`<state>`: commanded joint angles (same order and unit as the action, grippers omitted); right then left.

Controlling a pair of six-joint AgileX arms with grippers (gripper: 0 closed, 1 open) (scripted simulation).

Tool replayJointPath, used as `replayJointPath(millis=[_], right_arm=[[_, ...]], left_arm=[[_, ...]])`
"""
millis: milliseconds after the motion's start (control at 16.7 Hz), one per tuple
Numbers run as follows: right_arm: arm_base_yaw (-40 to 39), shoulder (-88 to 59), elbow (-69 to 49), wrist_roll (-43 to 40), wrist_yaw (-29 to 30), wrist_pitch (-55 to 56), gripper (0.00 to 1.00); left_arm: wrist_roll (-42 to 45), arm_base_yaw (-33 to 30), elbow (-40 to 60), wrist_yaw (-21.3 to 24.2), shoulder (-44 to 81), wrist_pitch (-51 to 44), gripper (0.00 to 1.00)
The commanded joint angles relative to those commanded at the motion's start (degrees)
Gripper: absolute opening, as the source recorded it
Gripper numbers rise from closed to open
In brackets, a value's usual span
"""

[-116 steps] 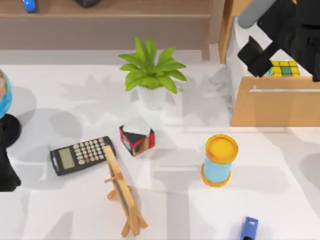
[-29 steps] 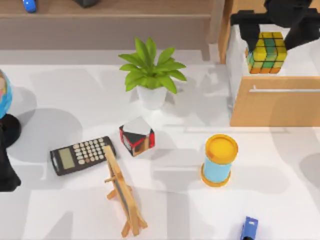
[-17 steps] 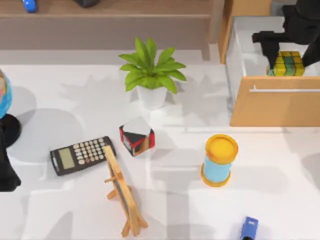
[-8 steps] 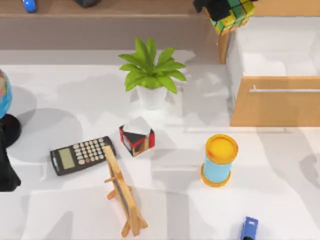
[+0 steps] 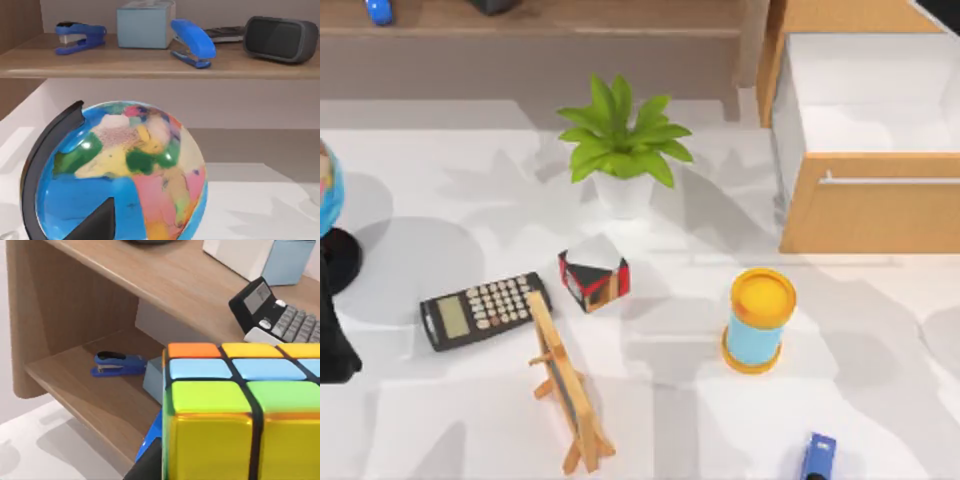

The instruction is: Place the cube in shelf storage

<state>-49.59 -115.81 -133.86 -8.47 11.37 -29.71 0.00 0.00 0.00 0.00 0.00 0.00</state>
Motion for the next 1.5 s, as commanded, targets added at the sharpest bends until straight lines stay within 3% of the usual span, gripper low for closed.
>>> replayJointPath(millis=[480, 660, 1020, 1260, 1500], right_arm=[[-5.9, 5.9, 3.9, 1.4, 9.1, 26.9, 0.0], [-6.5, 5.3, 12.6, 1.9, 13.7, 42.0, 0.0], [0.9, -2.7, 38.8, 4.3, 27.2, 72.8, 0.0], [4.9, -10.3, 50.7, 4.5, 33.1, 84.0, 0.0], [5.7, -14.0, 54.8, 3.8, 34.4, 87.8, 0.0]], left_arm=[[0.0, 0.0, 0.0, 0.0, 0.0, 0.0, 1.0], [0.0, 0.0, 0.0, 0.0, 0.0, 0.0, 1.0], [0.0, 0.0, 0.0, 0.0, 0.0, 0.0, 1.0], [0.0, 0.0, 0.0, 0.0, 0.0, 0.0, 1.0], [0.0, 0.0, 0.0, 0.0, 0.0, 0.0, 1.0]])
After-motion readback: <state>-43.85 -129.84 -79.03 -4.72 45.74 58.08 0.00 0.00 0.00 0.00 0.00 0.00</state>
